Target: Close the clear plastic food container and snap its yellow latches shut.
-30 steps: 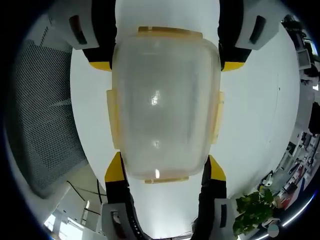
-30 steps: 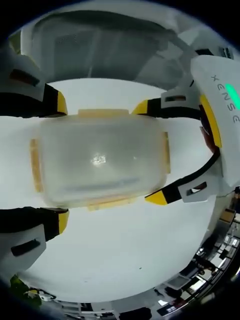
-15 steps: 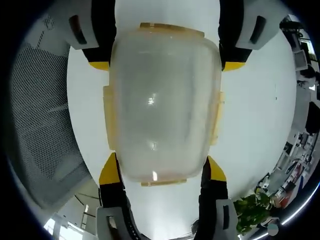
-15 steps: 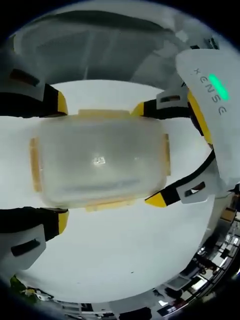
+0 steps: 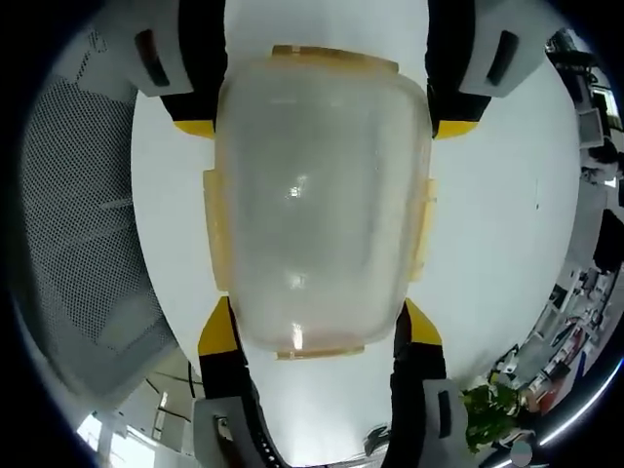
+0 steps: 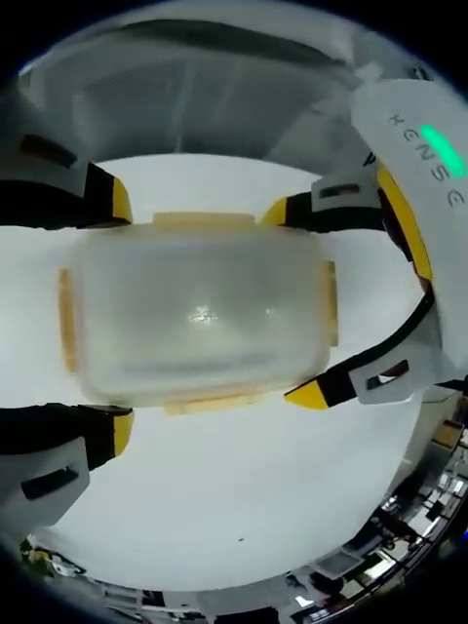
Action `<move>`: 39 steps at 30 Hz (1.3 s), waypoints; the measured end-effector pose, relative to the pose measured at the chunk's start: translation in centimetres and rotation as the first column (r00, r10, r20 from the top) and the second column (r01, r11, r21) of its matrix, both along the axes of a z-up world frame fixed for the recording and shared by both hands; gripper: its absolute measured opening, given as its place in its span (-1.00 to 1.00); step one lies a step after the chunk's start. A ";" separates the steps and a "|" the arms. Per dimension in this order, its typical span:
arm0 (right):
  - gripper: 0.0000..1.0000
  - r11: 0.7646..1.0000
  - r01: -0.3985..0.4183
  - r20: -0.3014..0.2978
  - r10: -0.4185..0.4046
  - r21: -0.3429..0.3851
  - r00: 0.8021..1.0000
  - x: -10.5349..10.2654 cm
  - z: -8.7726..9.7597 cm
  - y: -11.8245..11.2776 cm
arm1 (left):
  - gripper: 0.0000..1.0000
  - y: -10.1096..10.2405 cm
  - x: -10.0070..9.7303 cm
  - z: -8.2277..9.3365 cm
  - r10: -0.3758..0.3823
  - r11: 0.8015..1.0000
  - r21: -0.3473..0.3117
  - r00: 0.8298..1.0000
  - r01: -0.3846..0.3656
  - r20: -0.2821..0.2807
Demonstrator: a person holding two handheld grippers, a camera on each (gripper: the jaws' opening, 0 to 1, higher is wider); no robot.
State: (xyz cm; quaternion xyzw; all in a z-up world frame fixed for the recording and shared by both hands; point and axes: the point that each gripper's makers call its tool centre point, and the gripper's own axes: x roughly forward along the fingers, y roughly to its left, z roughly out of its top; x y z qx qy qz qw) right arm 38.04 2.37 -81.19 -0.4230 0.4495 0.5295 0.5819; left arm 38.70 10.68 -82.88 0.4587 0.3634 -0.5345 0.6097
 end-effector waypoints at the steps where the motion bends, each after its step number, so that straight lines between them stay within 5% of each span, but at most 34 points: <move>1: 0.46 1.000 -0.004 -0.001 0.004 -0.001 1.000 0.1 0.0 0.1 | 0.71 0.2 0.0 0.1 0.002 1.000 -0.003 1.000 -0.002 -0.001; 12: 0.46 1.000 -0.026 0.001 0.026 0.001 1.000 0.6 0.0 1.7 | 0.71 1.7 0.4 0.1 0.025 1.000 -0.006 1.000 -0.025 -0.004; 39: 0.46 0.999 -0.041 0.000 0.041 0.019 0.999 3.9 0.1 1.4 | 0.71 1.3 3.6 0.2 0.036 0.999 -0.020 0.999 -0.037 -0.011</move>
